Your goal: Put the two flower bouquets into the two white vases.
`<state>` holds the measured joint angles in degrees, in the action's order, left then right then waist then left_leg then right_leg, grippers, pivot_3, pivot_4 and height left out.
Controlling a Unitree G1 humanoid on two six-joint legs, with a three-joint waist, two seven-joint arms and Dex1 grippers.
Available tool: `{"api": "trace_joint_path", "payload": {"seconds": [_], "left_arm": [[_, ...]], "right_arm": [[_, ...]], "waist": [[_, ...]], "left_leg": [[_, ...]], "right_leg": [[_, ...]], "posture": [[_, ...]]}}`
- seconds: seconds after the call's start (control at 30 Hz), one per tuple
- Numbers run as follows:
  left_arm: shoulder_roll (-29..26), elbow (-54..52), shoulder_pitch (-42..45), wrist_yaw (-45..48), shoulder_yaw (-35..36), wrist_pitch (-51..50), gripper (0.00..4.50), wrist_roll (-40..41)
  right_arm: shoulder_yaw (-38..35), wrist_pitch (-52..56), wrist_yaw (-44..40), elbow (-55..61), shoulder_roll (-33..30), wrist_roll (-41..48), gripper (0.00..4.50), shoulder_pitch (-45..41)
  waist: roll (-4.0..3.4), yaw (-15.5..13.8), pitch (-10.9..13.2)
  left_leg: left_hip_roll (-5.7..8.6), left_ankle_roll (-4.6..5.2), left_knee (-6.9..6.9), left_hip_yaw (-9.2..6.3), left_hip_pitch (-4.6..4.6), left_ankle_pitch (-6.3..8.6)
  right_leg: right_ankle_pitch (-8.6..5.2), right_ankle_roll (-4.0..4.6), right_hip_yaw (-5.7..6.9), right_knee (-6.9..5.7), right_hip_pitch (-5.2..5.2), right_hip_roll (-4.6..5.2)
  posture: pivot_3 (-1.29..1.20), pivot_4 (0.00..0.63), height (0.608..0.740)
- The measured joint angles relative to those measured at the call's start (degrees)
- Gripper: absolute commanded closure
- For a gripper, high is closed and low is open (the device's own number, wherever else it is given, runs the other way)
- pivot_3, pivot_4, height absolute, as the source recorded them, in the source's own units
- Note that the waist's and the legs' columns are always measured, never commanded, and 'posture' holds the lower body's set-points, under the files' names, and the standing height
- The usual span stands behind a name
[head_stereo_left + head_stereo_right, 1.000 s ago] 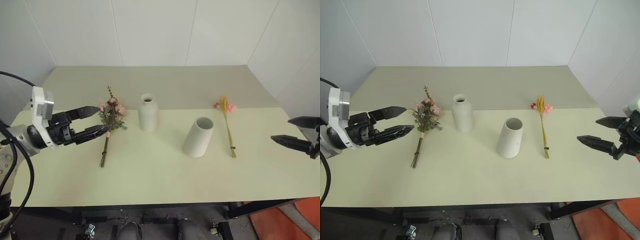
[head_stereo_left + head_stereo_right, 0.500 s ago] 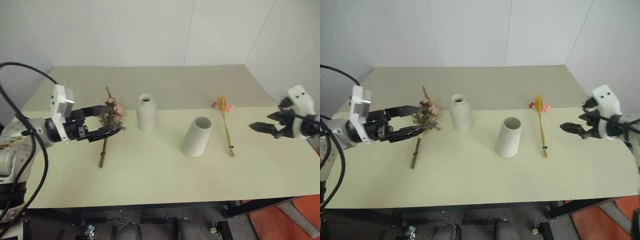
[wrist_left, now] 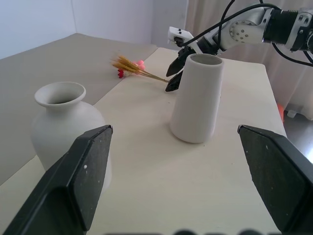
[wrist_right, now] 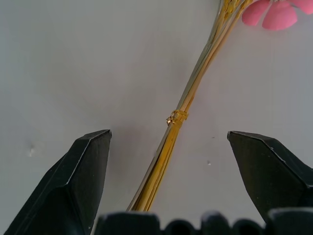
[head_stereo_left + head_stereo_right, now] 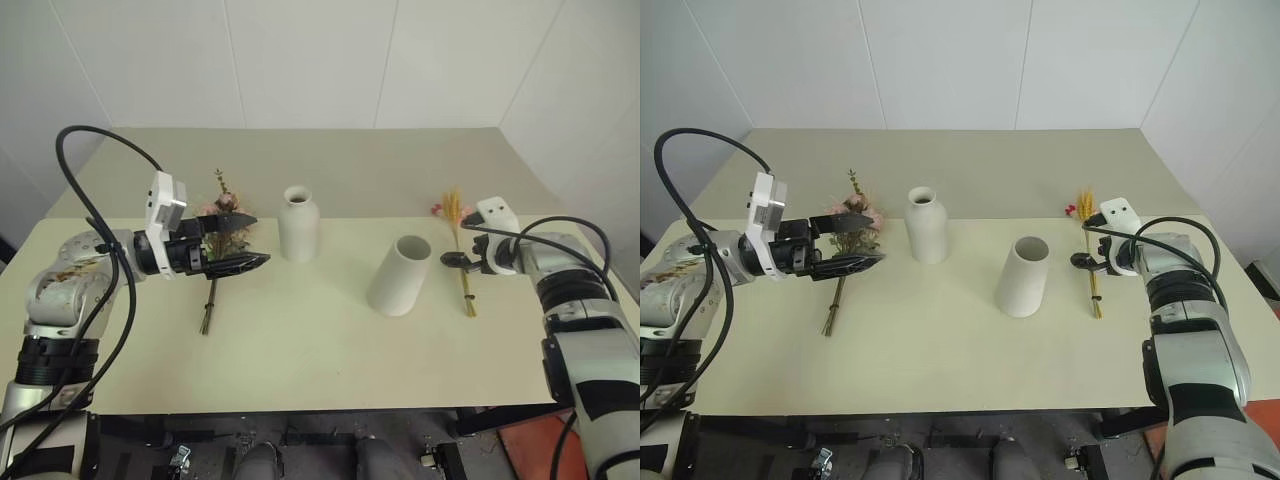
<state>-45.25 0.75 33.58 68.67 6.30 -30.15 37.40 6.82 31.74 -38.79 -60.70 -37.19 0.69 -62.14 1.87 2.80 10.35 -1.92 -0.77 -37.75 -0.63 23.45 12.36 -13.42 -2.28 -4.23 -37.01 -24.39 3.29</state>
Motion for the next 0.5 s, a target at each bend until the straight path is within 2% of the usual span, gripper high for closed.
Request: {"api": "trace_joint_path", "payload": {"seconds": [0.27,0.33,0.5], "left_arm": [[0.22,-1.08,-2.08,-0.16,0.11,-0.01,0.0,-0.02],[0.28,-1.28,-2.08,-0.32,0.12,-0.01,0.0,-0.02],[0.4,-1.54,-2.11,-0.49,0.12,-0.02,0.0,-0.01]], "right_arm": [[-0.04,-1.28,-0.1,-6.61,2.48,-2.36,3.88,-4.41],[-0.01,-1.4,-0.14,-7.57,2.93,-3.1,4.45,-4.86],[-0.99,-2.85,3.47,-9.0,3.25,-4.01,4.45,-5.42]], "waist": [[0.0,1.09,0.0],[-0.01,1.15,0.0],[-0.01,1.18,0.0]], "left_leg": [[0.0,0.0,0.0,-0.03,-0.04,0.0],[0.0,0.0,0.0,-0.04,-0.05,0.0],[0.01,0.0,0.0,-0.05,-0.07,0.0]], "right_leg": [[0.0,0.0,0.0,-0.04,0.03,0.0],[0.0,0.0,0.0,-0.04,0.04,0.0],[0.0,0.0,0.01,-0.04,0.06,0.0]], "posture": [[0.0,0.15,0.74],[0.0,0.15,0.74],[0.0,0.15,0.74]]}}
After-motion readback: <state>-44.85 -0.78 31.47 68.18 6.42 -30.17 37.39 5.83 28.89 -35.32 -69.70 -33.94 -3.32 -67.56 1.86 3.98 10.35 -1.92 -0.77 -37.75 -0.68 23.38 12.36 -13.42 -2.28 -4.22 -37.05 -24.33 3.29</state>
